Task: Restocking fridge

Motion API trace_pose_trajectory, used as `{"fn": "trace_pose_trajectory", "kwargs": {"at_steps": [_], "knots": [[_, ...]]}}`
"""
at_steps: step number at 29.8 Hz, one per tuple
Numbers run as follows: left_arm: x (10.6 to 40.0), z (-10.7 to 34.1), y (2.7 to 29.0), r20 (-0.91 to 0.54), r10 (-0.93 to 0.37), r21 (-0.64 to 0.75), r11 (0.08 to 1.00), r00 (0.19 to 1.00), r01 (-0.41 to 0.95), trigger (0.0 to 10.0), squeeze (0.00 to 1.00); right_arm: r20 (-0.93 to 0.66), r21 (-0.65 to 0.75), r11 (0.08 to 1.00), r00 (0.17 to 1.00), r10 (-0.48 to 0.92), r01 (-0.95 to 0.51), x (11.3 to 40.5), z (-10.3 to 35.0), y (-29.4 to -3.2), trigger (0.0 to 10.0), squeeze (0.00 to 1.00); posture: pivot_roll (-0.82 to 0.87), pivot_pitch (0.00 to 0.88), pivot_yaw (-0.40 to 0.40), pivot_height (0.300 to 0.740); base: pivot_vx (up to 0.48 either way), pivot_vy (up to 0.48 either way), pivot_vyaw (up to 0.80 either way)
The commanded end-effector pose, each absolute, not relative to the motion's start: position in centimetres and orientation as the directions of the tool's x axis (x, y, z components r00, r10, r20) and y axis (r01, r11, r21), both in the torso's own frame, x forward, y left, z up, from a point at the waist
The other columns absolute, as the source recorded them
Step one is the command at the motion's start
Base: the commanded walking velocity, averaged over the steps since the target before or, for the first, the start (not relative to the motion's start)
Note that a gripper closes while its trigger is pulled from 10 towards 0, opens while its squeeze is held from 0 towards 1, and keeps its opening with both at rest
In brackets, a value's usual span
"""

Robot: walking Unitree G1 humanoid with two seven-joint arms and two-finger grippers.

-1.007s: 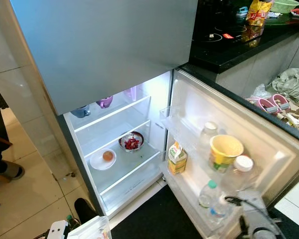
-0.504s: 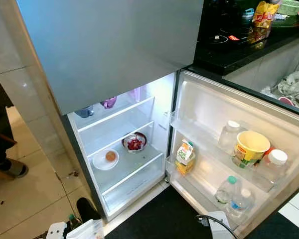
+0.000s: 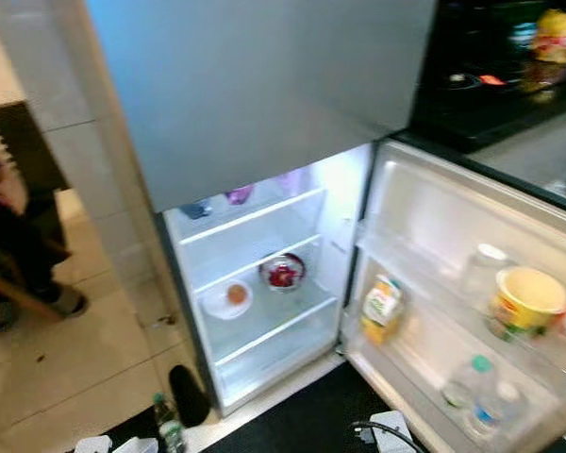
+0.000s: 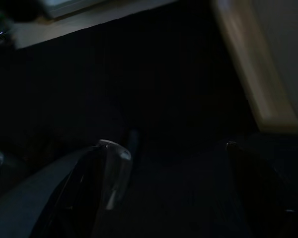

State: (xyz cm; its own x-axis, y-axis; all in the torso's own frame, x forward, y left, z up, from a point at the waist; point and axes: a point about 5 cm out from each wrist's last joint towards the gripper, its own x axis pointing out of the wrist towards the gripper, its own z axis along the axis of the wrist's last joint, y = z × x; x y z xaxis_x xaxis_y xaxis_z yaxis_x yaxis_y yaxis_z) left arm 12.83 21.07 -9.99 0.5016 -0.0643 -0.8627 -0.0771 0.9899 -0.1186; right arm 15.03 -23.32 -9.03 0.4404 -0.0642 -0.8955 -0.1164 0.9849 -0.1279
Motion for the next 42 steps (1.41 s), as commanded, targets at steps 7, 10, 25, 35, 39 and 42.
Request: {"fn": "trace_pose_trajectory", "kwargs": {"at_steps": [7, 10, 25, 35, 39, 42], "knots": [[12.29, -10.27, 20.86, -0.883, -0.051, -0.081, 0.996, 0.467, -0.044, 10.0, 0.0, -0.904, -0.137, 0.975, 0.425, -0.05, -0.176, 14.99, -9.28, -22.34, 10.0, 0.0, 0.01, 0.0, 0.04, 0.74, 0.0, 0.0, 0.8], [12.2, -10.31, 20.86, -0.885, -0.047, -0.079, 0.996, 0.464, -0.051, 10.0, 0.0, -0.906, -0.138, 0.974, 0.42, -0.051, -0.18, 14.83, -9.36, -22.28, 10.0, 0.0, 0.01, 0.0, 0.039, 0.74, 0.0, 0.0, 0.78], [12.56, -10.17, 21.24, -0.887, -0.028, -0.056, 0.997, 0.461, -0.046, 10.0, 0.0, -0.908, -0.154, 0.968, 0.414, -0.06, -0.198, 14.78, -9.4, -22.24, 10.0, 0.0, 0.01, 0.0, 0.029, 0.74, 0.0, 0.0, 0.78], [12.57, -10.25, 20.91, -0.892, -0.044, -0.076, 0.996, 0.45, -0.055, 10.0, 0.0, -0.903, -0.199, 0.96, 0.416, -0.103, -0.195, 15.17, -9.2, -22.66, 10.0, 0.0, 0.0, 0.0, 0.028, 0.74, 0.0, -0.042, 0.14], [12.31, -10.36, 20.78, -0.897, -0.045, -0.079, 0.995, 0.441, -0.06, 10.0, 0.0, -0.904, -0.195, 0.961, 0.415, -0.099, -0.195, 15.14, -9.21, -22.65, 10.0, 0.0, 0.0, 0.0, 0.031, 0.74, 0.0, -0.437, 0.0], [11.85, -10.5, 20.68, -0.9, -0.048, -0.082, 0.995, 0.434, -0.06, 10.0, 0.0, -0.907, -0.193, 0.961, 0.411, -0.096, -0.2, 15.05, -9.27, -22.55, 10.0, 0.0, 0.0, 0.0, 0.032, 0.74, 0.0, -0.458, 0.0]]}}
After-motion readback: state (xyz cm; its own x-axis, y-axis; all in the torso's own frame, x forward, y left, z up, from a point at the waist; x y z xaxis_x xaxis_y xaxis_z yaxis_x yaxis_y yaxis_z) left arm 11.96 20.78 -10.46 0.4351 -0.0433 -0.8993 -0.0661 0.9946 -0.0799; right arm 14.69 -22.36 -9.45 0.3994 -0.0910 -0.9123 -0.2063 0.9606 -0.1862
